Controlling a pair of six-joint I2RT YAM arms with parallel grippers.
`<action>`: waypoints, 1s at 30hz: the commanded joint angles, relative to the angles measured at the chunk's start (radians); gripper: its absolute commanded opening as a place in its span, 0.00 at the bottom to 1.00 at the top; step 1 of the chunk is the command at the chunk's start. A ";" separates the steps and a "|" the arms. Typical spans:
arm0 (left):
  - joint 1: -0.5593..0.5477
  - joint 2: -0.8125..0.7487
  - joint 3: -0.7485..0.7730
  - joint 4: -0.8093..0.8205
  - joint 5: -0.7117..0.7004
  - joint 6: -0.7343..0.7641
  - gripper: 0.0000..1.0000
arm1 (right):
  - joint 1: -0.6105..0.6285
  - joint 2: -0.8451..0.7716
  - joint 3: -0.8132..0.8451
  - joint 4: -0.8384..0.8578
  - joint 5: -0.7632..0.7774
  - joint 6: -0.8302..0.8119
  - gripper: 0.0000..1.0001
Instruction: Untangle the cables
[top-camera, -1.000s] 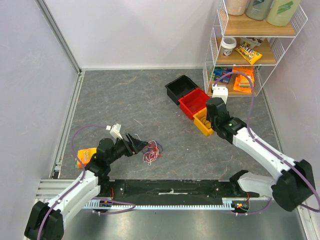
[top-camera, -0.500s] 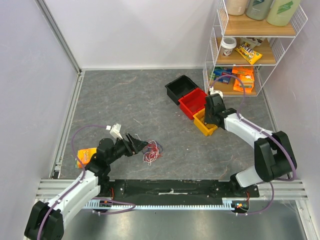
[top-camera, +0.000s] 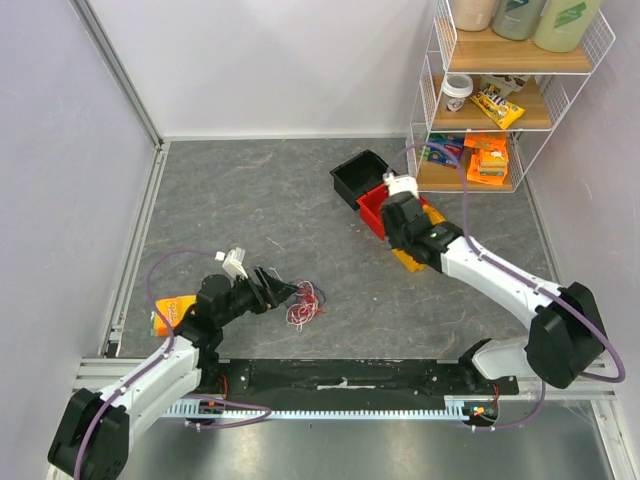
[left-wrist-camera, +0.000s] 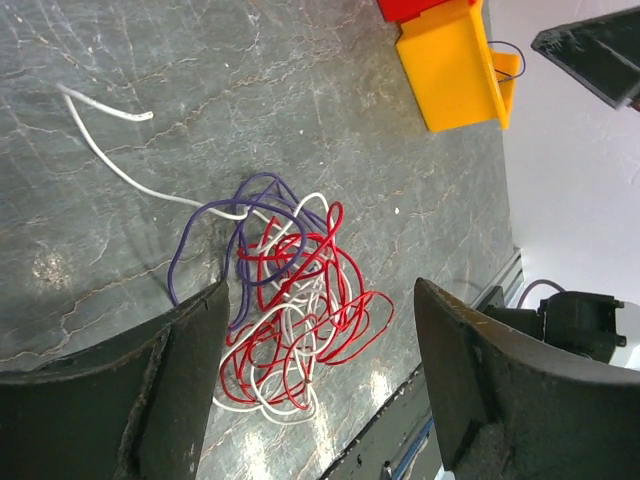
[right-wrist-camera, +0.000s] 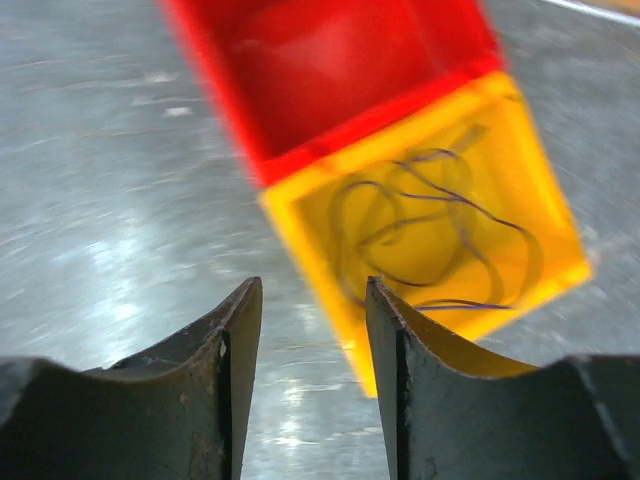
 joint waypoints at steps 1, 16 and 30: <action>0.004 0.027 -0.021 0.061 0.024 0.005 0.81 | 0.177 -0.024 0.020 0.053 -0.114 -0.004 0.54; 0.002 0.177 0.025 0.072 0.042 0.005 0.53 | 0.467 0.174 -0.135 0.575 -0.612 0.097 0.48; -0.001 0.089 -0.016 0.091 0.133 0.004 0.80 | 0.521 0.161 -0.120 0.518 -0.423 0.060 0.00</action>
